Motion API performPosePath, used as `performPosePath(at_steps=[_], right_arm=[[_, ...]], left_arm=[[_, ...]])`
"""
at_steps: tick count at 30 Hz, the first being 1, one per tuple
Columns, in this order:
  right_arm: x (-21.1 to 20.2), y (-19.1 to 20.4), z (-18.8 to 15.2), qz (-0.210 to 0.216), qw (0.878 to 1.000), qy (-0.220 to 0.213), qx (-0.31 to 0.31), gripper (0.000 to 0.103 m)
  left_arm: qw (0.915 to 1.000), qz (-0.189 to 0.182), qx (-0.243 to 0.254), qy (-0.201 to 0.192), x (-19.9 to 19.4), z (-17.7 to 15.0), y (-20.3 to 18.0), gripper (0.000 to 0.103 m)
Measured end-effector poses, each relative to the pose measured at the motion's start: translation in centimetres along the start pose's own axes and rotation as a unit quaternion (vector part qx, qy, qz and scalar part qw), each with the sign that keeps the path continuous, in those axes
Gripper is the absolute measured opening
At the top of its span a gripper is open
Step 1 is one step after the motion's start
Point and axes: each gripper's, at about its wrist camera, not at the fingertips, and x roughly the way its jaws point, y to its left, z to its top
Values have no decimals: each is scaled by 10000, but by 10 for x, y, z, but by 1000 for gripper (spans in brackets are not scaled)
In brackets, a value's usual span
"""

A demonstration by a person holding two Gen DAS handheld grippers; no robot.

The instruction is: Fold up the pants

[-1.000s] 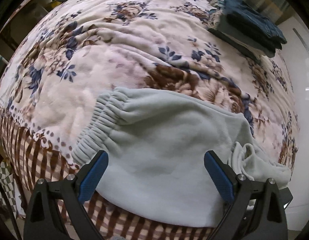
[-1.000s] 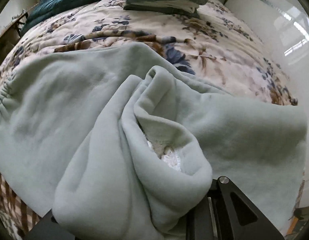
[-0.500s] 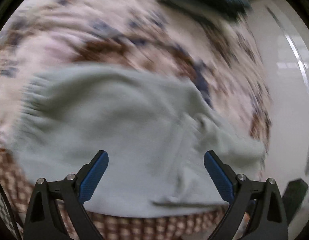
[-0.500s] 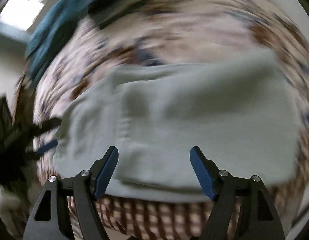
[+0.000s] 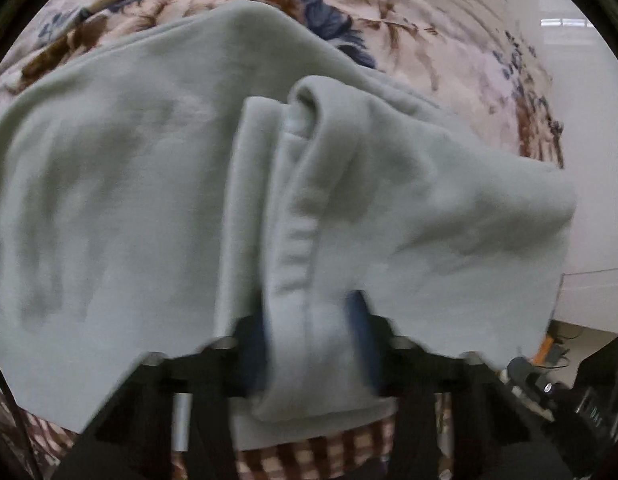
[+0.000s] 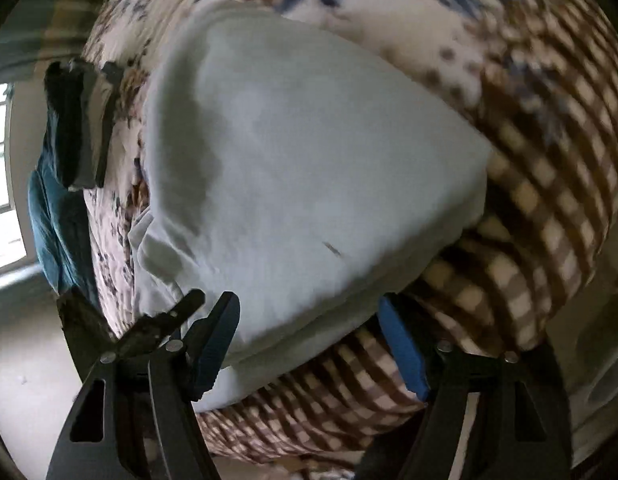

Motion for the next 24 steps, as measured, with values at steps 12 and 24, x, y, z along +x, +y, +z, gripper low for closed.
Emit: performPosePath(at_steps=[12, 24], right_arm=[[8, 22, -11, -299, 9967, -286, -697, 19], [26, 17, 4, -32, 9981, 333, -516, 63]], left_arm=[[9993, 126, -173, -296, -36, -32, 33, 9], [9982, -336, -252, -426, -55, 2, 31, 43]])
